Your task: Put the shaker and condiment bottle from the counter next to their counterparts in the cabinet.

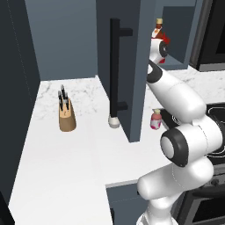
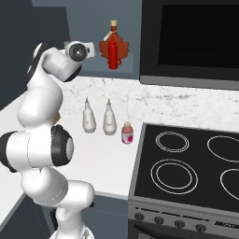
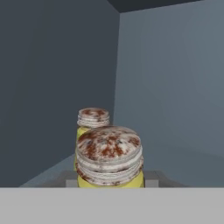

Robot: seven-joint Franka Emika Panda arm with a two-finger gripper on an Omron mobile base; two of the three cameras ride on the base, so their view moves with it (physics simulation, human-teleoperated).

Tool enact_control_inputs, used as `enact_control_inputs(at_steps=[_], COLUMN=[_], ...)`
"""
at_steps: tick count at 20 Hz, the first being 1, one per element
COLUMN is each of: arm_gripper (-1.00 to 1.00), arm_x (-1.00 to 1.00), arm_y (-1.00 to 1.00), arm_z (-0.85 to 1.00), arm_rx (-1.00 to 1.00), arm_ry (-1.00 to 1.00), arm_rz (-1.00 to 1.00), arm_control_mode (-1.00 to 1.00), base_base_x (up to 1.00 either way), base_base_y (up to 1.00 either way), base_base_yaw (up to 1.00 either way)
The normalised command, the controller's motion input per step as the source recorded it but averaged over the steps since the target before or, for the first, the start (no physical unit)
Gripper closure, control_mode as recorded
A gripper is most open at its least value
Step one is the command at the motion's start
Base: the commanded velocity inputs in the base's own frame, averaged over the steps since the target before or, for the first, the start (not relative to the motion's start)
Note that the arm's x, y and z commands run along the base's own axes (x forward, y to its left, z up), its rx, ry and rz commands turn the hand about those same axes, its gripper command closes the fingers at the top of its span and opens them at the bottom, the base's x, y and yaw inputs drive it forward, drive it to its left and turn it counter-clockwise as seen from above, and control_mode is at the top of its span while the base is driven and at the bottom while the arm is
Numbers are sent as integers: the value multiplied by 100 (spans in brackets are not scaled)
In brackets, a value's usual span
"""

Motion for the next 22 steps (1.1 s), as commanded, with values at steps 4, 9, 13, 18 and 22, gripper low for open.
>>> enact_control_inputs(at_steps=[4, 9, 13, 18, 22], arm_gripper=[100, 100, 100, 100, 100], arm_x=[10, 19, 29, 16, 12], arm_y=[0, 0, 0, 0, 0], arm_z=[-13, -5, 0, -8, -16], arm_rx=[0, 0, 0, 0, 0], arm_ry=[-2, -1, 0, 0, -2], arm_rz=[0, 0, -1, 0, 0], arm_control_mode=[-100, -100, -100, -100, -100], base_base_x=[0, 0, 0, 0, 0], base_base_y=[0, 0, 0, 0, 0], base_base_yaw=[0, 0, 0, 0, 0])
